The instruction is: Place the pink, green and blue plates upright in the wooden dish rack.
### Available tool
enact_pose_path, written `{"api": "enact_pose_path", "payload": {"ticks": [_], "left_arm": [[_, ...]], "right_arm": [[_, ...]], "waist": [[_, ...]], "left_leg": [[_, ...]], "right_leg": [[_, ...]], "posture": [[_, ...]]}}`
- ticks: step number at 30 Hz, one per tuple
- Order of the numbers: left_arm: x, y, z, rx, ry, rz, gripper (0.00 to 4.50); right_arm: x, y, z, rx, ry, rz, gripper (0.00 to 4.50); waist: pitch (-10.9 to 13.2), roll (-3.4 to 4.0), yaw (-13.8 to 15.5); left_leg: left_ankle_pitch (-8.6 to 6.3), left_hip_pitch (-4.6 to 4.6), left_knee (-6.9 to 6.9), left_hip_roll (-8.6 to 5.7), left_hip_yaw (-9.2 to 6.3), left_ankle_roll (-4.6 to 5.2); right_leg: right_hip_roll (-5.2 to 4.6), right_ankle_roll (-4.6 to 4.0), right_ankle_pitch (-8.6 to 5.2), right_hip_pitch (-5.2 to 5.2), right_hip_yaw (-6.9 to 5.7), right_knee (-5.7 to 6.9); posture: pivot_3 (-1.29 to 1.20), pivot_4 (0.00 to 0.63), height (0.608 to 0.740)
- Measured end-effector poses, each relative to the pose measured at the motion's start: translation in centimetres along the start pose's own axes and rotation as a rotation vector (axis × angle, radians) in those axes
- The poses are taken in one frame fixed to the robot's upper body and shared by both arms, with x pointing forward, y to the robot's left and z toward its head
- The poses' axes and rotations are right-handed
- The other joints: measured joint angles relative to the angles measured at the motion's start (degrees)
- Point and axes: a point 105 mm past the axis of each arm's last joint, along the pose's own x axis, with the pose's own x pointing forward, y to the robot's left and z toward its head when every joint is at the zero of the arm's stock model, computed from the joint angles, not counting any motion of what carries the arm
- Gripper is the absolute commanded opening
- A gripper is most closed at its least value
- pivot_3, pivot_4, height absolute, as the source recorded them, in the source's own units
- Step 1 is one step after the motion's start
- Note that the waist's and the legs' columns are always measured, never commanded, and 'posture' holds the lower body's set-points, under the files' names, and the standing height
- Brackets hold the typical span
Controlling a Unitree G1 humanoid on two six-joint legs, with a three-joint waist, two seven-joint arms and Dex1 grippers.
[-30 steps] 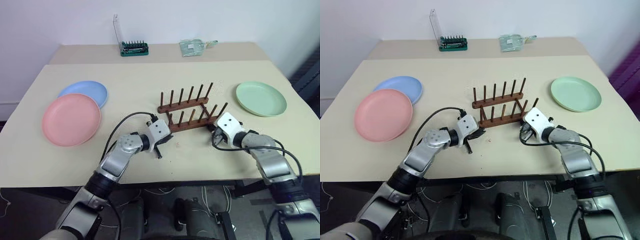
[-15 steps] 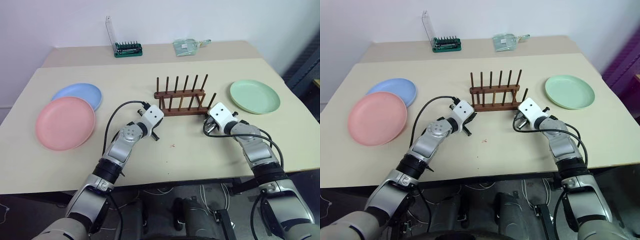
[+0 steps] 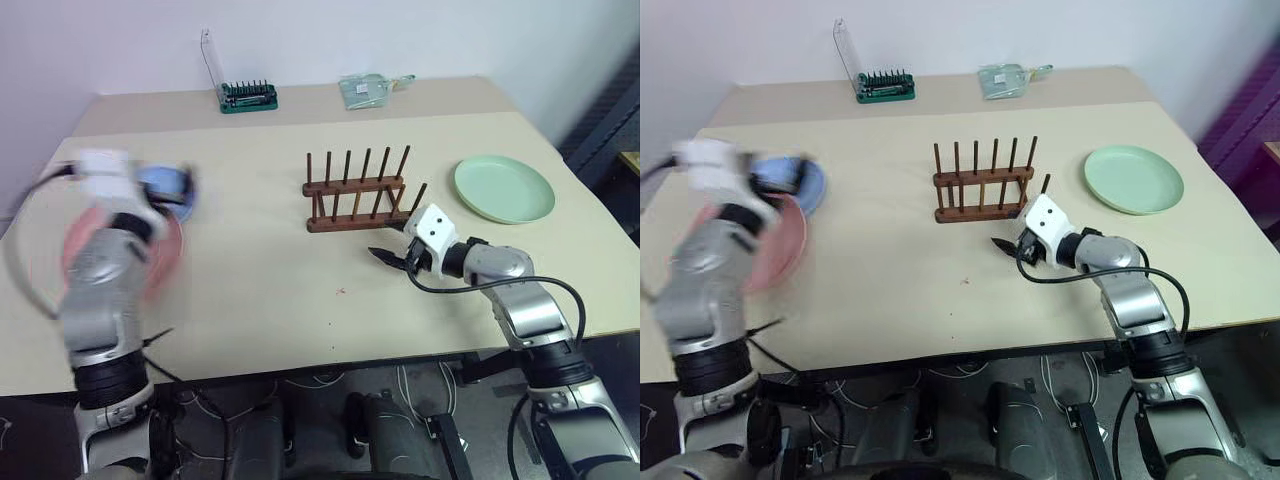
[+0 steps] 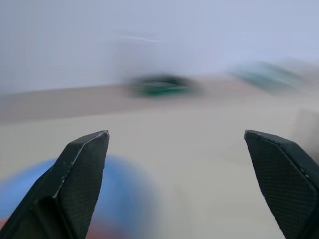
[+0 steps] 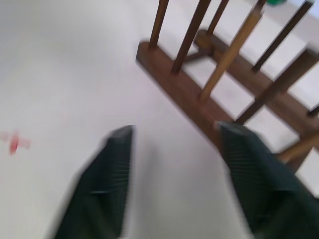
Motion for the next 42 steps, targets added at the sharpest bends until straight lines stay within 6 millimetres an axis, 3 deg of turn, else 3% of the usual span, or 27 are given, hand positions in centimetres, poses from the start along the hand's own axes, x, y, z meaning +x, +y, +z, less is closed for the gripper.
{"api": "enact_pose_path", "payload": {"ticks": [2, 4, 6, 9, 14, 17, 19, 21, 26, 27, 32, 36, 39, 42], "left_arm": [[-1.0, 4.3, 0.2, -0.035, -0.01, 0.245, 4.2], [-3.3, 7.7, -0.8, -0.086, 0.027, 0.459, 4.2], [-5.7, 9.8, -2.7, -0.123, 0.104, 0.595, 4.2], [-7.9, 10.4, -5.8, -0.154, 0.25, 0.654, 4.2], [-9.2, 7.9, -9.6, -0.288, 0.431, 0.595, 4.2], [-8.9, 6.8, -10.5, -0.326, 0.475, 0.539, 4.2], [-8.4, 6.4, -10.4, -0.348, 0.479, 0.503, 3.67], [-8.0, 6.1, -10.6, -0.372, 0.484, 0.489, 2.85], [-8.0, 6.3, -11.0, -0.397, 0.497, 0.501, 0.21], [-7.8, 6.3, -10.8, -0.403, 0.483, 0.494, 0.01], [-6.5, 5.2, -10.1, -0.4, 0.435, 0.442, 0.01], [-4.2, 2.5, -7.2, -0.366, 0.28, 0.311, 0.01], [-2.2, -1.9, -2.8, -0.311, 0.119, 0.138, 0.01], [-0.9, -6.7, 0.7, -0.288, 0.009, -0.033, 0.01]], "right_arm": [[0.3, -0.2, 0.1, -0.005, -0.001, 0.0, 4.46], [0.8, -0.2, -0.1, -0.01, 0.0, 0.012, 4.46], [1.2, 0.0, -0.4, -0.015, 0.007, 0.033, 4.46], [1.7, 0.1, -0.4, -0.022, 0.003, 0.052, 4.46], [2.3, 0.1, 1.0, -0.056, -0.045, 0.081, 4.46], [2.3, 0.2, 0.9, -0.053, -0.042, 0.095, 4.46], [2.3, 0.2, 0.9, -0.052, -0.042, 0.098, 4.5], [2.3, 0.2, 0.9, -0.054, -0.044, 0.098, 4.5], [1.8, 0.5, 0.7, -0.055, -0.045, 0.093, 4.5], [1.7, 0.6, 0.6, -0.055, -0.045, 0.091, 4.5], [0.9, 1.0, 1.1, -0.031, -0.067, 0.103, 4.5], [0.1, 1.3, 2.6, -0.057, -0.109, 0.138, 4.5], [0.2, 1.2, 4.1, -0.118, -0.152, 0.122, 4.5], [1.0, 0.8, 7.4, -0.255, -0.236, 0.076, 4.5]], "waist": [[0.0, -0.05, 0.4], [0.0, -0.07, 0.7], [0.0, -0.1, 0.9], [0.0, -0.19, 1.6], [0.0, -0.24, 1.4], [0.0, -0.28, 1.2], [0.0, -0.28, 1.2], [0.0, -0.28, 1.3], [0.0, -0.28, 1.4], [0.0, -0.28, 1.4], [0.0, -0.28, 1.3], [0.0, -0.34, 1.5], [0.1, -0.42, 1.4], [0.1, -0.41, 1.2]], "left_leg": [[-0.01, -0.03, 0.01, -0.08, 0.0, 0.01], [-0.03, -0.03, 0.03, -0.09, 0.06, 0.05], [-0.05, -0.03, 0.06, -0.09, 0.08, 0.09], [-0.06, -0.04, 0.15, -0.08, 0.03, 0.08], [-0.07, -0.04, 0.16, -0.07, 0.0, 0.06], [-0.07, -0.04, 0.12, -0.08, 0.03, 0.06], [-0.07, -0.03, 0.12, -0.07, 0.03, 0.06], [-0.07, -0.03, 0.12, -0.06, 0.03, 0.06], [-0.07, -0.04, 0.12, -0.07, 0.03, 0.06], [-0.07, -0.04, 0.12, -0.07, 0.03, 0.06], [-0.08, -0.05, 0.11, -0.06, 0.03, 0.05], [-0.12, -0.07, 0.12, -0.06, 0.03, -0.02], [-0.17, -0.1, 0.12, -0.06, 0.06, -0.11], [-0.1, -0.08, 0.06, -0.09, 0.1, 0.01]], "right_leg": [[-0.04, 0.03, -0.01, 0.05, -0.01, -0.04], [-0.08, 0.07, 0.02, 0.1, 0.02, -0.15], [-0.09, 0.1, 0.05, 0.12, 0.04, -0.19], [-0.07, -0.06, -0.04, 0.14, -0.01, -0.15], [-0.06, -0.07, -0.05, 0.15, -0.01, -0.16], [-0.01, -0.08, -0.05, 0.1, -0.01, -0.16], [0.01, -0.09, -0.04, 0.1, -0.01, -0.15], [-0.03, -0.1, -0.04, 0.11, 0.0, -0.16], [-0.05, -0.1, -0.04, 0.11, 0.0, -0.19], [-0.06, -0.1, -0.04, 0.12, 0.0, -0.19], [-0.06, -0.11, -0.04, 0.09, 0.0, -0.18], [-0.08, -0.12, -0.03, 0.1, 0.0, -0.2], [-0.08, -0.13, -0.02, 0.06, 0.0, -0.22], [-0.03, -0.13, -0.02, 0.03, 0.01, -0.23]], "posture": [[0.0, 0.15, 0.73], [0.0, 0.15, 0.73], [0.0, 0.15, 0.73], [0.0, 0.15, 0.73], [0.0, 0.15, 0.73], [0.0, 0.15, 0.73], [0.0, 0.15, 0.73], [0.0, 0.15, 0.73], [0.0, 0.15, 0.73], [0.0, 0.15, 0.73], [0.0, 0.15, 0.73], [0.0, 0.15, 0.73], [0.0, 0.15, 0.73], [0.0, 0.15, 0.73]]}}
